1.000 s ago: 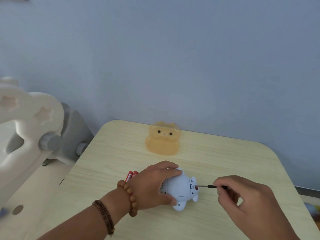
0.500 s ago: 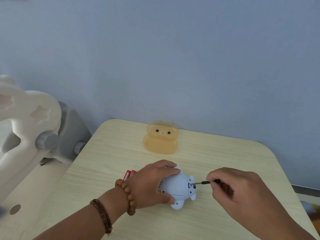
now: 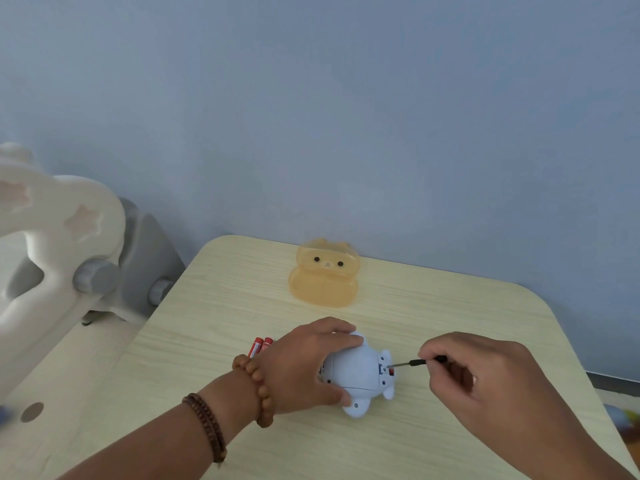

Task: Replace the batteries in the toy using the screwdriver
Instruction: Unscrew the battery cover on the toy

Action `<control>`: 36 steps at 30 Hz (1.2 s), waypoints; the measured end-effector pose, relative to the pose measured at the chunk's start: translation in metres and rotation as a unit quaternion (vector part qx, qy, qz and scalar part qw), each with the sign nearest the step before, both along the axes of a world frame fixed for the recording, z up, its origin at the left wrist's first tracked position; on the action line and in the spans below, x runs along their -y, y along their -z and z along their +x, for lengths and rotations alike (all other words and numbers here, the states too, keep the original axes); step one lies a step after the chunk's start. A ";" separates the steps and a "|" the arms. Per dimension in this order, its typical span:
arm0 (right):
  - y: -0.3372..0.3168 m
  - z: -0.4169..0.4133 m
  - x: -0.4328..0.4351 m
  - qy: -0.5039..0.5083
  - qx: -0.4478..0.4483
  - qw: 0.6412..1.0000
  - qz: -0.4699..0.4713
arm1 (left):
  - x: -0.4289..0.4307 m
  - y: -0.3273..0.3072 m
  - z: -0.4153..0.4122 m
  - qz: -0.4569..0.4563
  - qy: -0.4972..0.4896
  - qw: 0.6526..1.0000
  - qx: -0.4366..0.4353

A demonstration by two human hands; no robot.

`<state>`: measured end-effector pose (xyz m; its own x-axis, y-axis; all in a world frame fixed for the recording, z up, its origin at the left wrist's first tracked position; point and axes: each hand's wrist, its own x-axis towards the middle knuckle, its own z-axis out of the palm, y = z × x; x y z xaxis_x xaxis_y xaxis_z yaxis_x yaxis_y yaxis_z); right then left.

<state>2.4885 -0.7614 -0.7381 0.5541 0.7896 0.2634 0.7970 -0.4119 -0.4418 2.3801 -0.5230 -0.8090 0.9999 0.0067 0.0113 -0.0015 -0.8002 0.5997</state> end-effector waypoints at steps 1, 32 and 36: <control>0.000 0.000 -0.001 -0.002 -0.001 1.000 -0.004 | 0.000 0.000 0.000 0.000 0.001 1.000 0.000; -0.011 -0.006 -0.030 -0.005 0.100 0.959 -0.264 | 0.000 0.002 0.003 0.009 0.003 1.000 0.005; -0.018 -0.006 -0.027 -0.020 0.027 0.965 -0.260 | -0.003 0.004 0.004 0.004 0.000 1.000 0.009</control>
<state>2.4822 -0.7341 -0.7203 0.5175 0.8431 -0.1460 0.8327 -0.5355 -0.1408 2.3839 -0.5198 -0.8129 0.9995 0.0069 0.0293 -0.0118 -0.8046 0.5936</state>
